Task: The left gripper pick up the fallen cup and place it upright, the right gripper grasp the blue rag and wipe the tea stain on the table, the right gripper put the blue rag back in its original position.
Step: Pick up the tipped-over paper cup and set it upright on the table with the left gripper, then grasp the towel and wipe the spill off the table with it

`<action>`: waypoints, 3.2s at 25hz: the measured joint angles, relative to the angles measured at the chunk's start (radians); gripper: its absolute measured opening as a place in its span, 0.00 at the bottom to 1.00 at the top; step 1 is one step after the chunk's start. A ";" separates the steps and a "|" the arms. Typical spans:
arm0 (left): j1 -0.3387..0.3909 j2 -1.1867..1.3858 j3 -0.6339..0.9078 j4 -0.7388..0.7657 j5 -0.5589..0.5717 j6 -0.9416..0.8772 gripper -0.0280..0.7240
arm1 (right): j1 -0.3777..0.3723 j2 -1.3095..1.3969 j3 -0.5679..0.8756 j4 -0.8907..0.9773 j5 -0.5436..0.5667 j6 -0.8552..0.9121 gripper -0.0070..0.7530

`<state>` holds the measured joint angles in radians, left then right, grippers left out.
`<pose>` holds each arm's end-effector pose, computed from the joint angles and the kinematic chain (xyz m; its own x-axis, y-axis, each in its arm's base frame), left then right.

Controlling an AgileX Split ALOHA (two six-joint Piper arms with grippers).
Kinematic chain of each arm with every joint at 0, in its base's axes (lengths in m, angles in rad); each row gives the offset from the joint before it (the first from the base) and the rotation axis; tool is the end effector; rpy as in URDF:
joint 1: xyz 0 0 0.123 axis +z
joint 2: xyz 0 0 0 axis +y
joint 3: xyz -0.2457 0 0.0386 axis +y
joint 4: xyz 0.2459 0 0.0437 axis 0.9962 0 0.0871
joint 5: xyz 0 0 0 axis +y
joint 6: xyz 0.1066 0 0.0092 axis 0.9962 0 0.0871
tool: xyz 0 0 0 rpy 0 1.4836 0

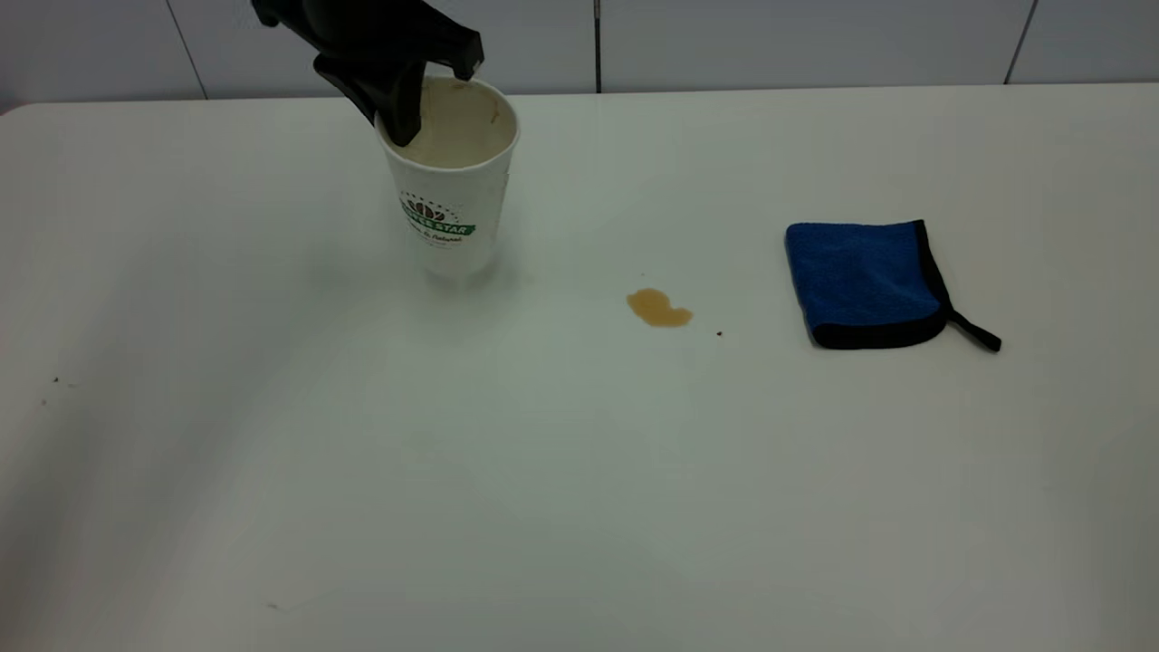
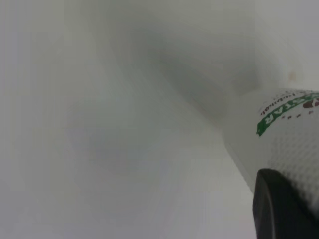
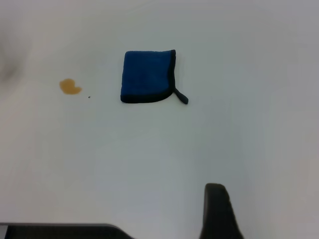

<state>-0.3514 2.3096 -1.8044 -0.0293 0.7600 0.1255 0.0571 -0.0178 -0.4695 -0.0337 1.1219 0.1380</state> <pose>0.4416 -0.1642 0.0990 -0.8260 0.4137 -0.3828 0.4398 0.8979 0.0213 0.0419 -0.0009 0.2552 -0.5193 0.0935 -0.8494 0.0330 0.9954 0.0894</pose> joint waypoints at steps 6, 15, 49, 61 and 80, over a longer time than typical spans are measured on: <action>0.025 0.016 0.000 -0.059 -0.050 0.059 0.05 | 0.000 0.000 0.000 0.000 0.000 0.001 0.71; 0.019 0.073 0.000 -0.063 -0.078 0.055 0.05 | 0.000 0.000 0.000 0.000 0.000 0.001 0.71; 0.019 -0.412 -0.001 -0.064 0.277 0.017 0.64 | 0.000 0.000 0.000 0.000 0.000 0.000 0.71; 0.019 -0.856 0.122 -0.063 0.408 -0.079 0.64 | 0.000 0.000 0.000 0.001 0.000 0.001 0.71; 0.017 -1.614 1.245 0.000 0.398 -0.161 0.71 | 0.000 0.000 0.000 0.001 0.000 0.001 0.71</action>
<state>-0.3348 0.6958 -0.5598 -0.0289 1.1577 -0.0358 0.0571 -0.0178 -0.4695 -0.0329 1.1215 0.1389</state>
